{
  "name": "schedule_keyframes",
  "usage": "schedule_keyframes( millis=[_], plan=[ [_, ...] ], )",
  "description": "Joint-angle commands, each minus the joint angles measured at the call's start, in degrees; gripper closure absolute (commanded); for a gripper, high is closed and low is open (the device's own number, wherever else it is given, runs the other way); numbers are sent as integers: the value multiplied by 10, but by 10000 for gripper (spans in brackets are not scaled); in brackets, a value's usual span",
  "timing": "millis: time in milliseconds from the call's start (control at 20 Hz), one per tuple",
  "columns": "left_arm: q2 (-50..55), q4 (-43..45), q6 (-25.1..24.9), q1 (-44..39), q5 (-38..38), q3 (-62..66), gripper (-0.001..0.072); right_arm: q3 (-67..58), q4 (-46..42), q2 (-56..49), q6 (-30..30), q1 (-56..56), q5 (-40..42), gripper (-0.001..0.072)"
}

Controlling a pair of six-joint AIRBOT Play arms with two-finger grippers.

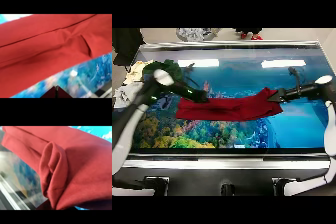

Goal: Fold the shirts.

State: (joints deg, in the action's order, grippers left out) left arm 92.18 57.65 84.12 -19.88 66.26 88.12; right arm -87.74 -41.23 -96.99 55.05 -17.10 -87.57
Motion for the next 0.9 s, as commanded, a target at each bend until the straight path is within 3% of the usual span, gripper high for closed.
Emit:
schedule_keyframes(
  millis=[0,200,550,750,850],
  plan=[
    [72,-41,30,-87,-118,-24,679,0,-70,107,60,10,-22,672],
    [146,-184,29,-147,-210,-22,679,0,-71,208,101,10,-55,672],
    [266,-366,-18,-229,-226,111,679,0,-78,291,149,10,-94,672],
    [299,-367,-17,-234,-175,143,681,0,-106,287,151,10,-81,672],
    [268,-274,-8,-206,-166,143,682,0,-107,269,148,12,-79,672]
  ],
)
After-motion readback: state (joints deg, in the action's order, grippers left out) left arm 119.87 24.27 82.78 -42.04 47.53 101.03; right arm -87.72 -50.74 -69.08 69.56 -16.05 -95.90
